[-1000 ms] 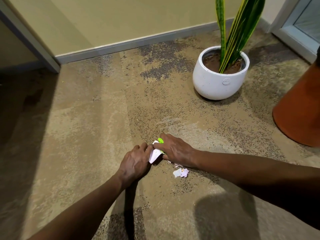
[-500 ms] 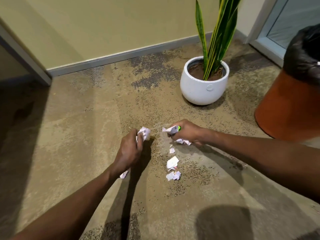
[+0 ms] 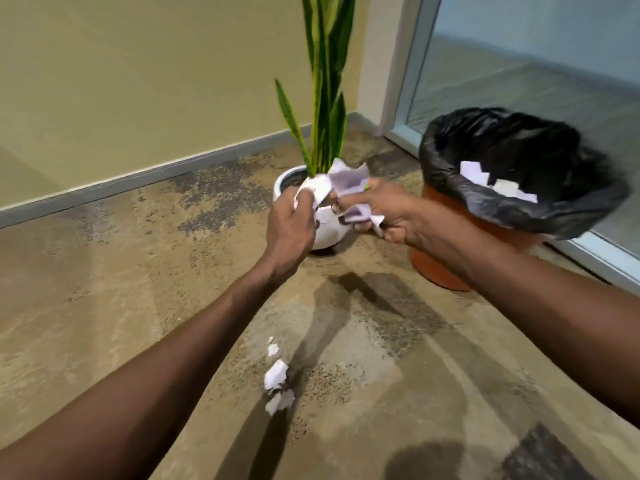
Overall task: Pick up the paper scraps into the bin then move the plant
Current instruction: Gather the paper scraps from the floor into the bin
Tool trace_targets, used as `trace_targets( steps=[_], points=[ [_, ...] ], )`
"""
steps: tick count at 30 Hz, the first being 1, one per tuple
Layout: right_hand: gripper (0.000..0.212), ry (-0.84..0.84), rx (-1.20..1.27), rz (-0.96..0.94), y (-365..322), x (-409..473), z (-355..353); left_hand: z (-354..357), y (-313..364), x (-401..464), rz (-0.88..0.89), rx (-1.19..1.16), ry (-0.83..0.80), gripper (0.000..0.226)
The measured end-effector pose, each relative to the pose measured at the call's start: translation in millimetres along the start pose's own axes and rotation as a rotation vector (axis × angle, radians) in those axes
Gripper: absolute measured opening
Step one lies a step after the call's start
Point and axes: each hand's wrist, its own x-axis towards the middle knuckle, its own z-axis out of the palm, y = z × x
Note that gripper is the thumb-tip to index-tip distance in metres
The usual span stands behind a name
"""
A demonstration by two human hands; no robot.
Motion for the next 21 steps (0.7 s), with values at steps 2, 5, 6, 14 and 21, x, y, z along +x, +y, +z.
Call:
trace_targets(
  steps=[2,5,6,14,21],
  points=[
    [0.050,0.001,0.099,-0.047,-24,-15,-21,29,27,9,0.042,-0.010,0.003,0.028],
    [0.039,0.064,0.249,-0.100,-52,-34,-53,70,66,24,0.105,0.011,-0.072,0.033],
    [0.032,0.094,0.287,-0.098,-59,-39,-66,82,78,28,0.111,0.007,-0.117,0.036],
    [0.041,0.536,0.216,0.027,-93,-50,-155,197,134,62,-0.194,-0.056,-0.576,0.025],
    [0.048,0.591,-0.273,0.225,-85,-56,-178,228,139,70,-0.456,-0.303,-0.789,0.055]
  ],
)
